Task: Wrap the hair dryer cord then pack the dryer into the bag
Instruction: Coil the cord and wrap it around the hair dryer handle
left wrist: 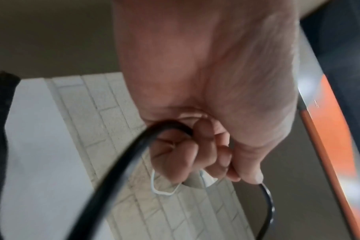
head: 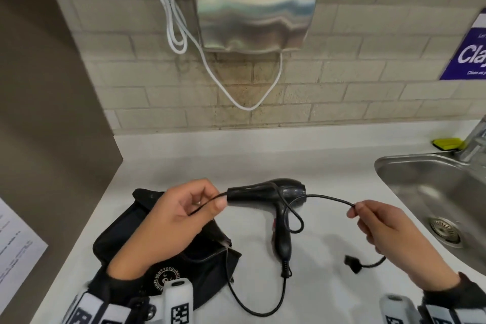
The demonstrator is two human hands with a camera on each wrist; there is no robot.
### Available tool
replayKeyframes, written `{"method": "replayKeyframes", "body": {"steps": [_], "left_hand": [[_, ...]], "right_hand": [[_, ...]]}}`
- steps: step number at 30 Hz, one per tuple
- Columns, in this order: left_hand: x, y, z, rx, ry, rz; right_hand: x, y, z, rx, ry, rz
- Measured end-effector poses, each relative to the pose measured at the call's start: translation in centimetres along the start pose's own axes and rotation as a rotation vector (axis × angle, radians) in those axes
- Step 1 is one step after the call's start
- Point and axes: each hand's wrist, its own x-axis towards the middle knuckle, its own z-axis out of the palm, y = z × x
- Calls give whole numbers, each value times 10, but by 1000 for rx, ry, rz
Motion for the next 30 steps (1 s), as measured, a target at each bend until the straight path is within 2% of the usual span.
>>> {"method": "replayKeyframes", "body": {"steps": [3,6,8,9,11,13,14,16,18,21,23,26,28,30], "left_hand": [[0,10,-3,-267,51,0],[2,22,-1,-305,55,0],[4,31,3,-294,53,3],[5,37,7,-275,47,13],[11,45,15,-226,40,48],[16,54,25,-172,15,89],[19,58,30,-134,-11,113],[22,65,40,-92,-65,143],[24,69,41,-164,-79,104],[22,64,31,-265,-176,-11],[17,51,24,-323,-278,-67],[9,27,23,-351,-358,-61],[6,11,28,-303,-405,-47],[6,-1,35,-242,-458,-58]], "right_hand": [[6,16,7,-135,-6,-14],[7,25,21,-278,-76,-63],[3,19,29,-350,-37,-166],[-1,10,31,-313,16,-231],[-14,-24,35,-61,120,-344],[-30,-65,36,211,89,-466],[-37,-81,37,262,28,-536],[-44,-107,39,199,-100,-639],[-42,-122,37,88,-162,-701],[-35,-131,27,12,-194,-748],[-31,-131,15,-6,-145,-767],[-23,-128,-1,21,-29,-725],[-19,-124,-7,18,14,-697],[-13,-118,-11,113,68,-665]]}}
